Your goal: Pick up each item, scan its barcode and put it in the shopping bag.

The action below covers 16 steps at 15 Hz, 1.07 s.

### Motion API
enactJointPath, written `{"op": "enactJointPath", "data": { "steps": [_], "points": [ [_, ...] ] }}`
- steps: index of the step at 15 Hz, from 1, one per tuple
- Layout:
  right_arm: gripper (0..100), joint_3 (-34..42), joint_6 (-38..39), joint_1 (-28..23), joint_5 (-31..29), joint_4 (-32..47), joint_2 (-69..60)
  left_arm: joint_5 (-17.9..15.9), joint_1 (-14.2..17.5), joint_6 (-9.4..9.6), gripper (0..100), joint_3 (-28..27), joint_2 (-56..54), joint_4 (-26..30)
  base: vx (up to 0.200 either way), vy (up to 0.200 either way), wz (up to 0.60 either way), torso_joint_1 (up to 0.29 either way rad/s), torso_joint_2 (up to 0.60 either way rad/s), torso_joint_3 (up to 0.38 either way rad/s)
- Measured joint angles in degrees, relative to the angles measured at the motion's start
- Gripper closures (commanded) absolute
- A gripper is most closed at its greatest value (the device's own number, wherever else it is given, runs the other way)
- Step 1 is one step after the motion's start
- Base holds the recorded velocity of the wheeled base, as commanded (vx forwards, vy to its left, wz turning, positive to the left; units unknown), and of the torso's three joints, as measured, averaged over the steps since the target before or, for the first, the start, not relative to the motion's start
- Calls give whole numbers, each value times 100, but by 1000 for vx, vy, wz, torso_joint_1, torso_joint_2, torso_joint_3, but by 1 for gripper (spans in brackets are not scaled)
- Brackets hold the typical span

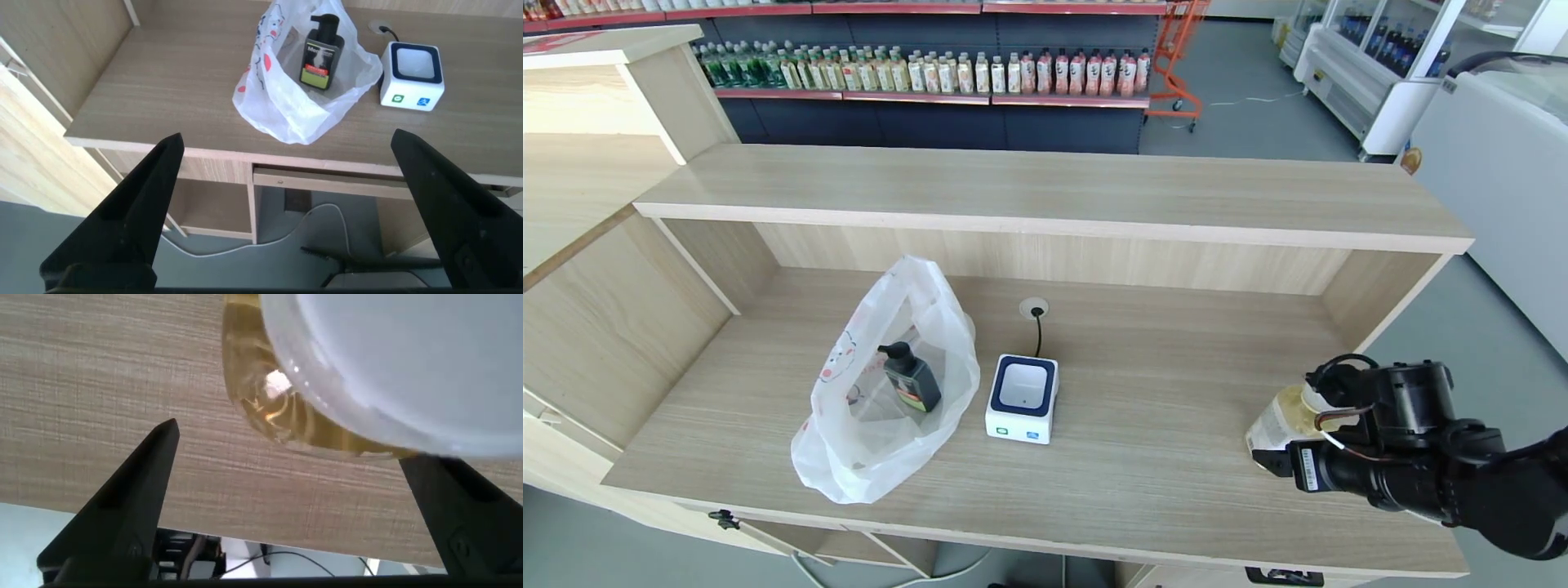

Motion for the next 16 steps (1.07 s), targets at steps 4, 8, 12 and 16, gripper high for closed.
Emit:
{"op": "enactJointPath", "data": {
  "steps": [4,8,12,16],
  "points": [
    [0,24,-335,138,54,-1169,603,0,0,0,0,0,0,0,0,0,0,0,0,0],
    [0,-20,-475,256,123,-1826,1001,0,0,0,0,0,0,0,0,0,0,0,0,0],
    [0,-138,-628,323,358,-2310,1270,0,0,0,0,0,0,0,0,0,0,0,0,0],
    [0,-332,-951,334,744,-2672,1392,0,0,0,0,0,0,0,0,0,0,0,0,0]
  ]
}}
